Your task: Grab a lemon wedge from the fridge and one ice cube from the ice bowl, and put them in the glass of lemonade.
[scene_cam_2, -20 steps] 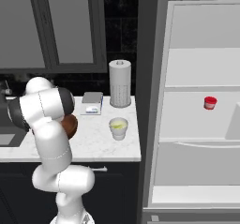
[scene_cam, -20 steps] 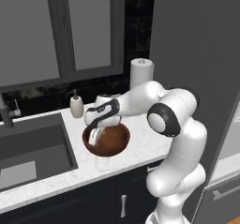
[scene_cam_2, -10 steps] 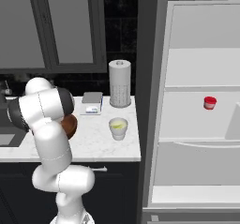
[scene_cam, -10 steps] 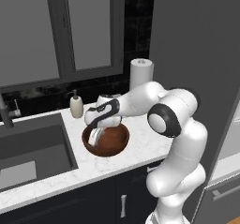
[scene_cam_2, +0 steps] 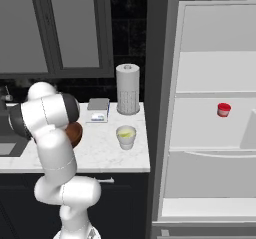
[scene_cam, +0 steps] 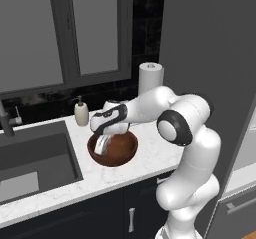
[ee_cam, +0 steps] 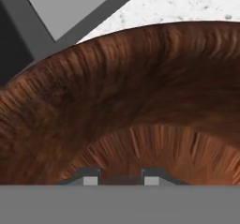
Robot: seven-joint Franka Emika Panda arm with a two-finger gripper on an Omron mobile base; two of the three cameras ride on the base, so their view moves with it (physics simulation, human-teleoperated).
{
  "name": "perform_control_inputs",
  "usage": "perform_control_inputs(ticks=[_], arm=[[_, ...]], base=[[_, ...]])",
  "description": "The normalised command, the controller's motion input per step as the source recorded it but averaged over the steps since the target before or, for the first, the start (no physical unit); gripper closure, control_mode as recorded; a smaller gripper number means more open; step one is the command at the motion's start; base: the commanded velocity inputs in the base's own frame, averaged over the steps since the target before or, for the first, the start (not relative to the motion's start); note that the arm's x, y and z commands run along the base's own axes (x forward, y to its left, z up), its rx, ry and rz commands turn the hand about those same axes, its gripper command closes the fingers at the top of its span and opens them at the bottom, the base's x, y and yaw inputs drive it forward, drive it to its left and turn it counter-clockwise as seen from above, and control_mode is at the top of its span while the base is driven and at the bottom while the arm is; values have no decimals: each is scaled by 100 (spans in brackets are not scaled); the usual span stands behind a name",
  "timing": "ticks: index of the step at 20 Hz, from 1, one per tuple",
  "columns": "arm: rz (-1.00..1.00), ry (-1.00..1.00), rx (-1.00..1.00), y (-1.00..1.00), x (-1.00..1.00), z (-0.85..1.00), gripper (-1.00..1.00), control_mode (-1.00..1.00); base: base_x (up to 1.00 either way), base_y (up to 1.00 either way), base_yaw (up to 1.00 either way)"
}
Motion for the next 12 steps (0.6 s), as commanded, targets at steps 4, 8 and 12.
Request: perform_control_inputs(ticks=[4,8,12], arm=[[0,10,0,1,-4,4,100,-100],[0,0,0,0,-19,58,100,-100],[0,0,0,-19,-29,56,100,-100]], base=[[0,0,0],[0,0,0],[0,0,0]])
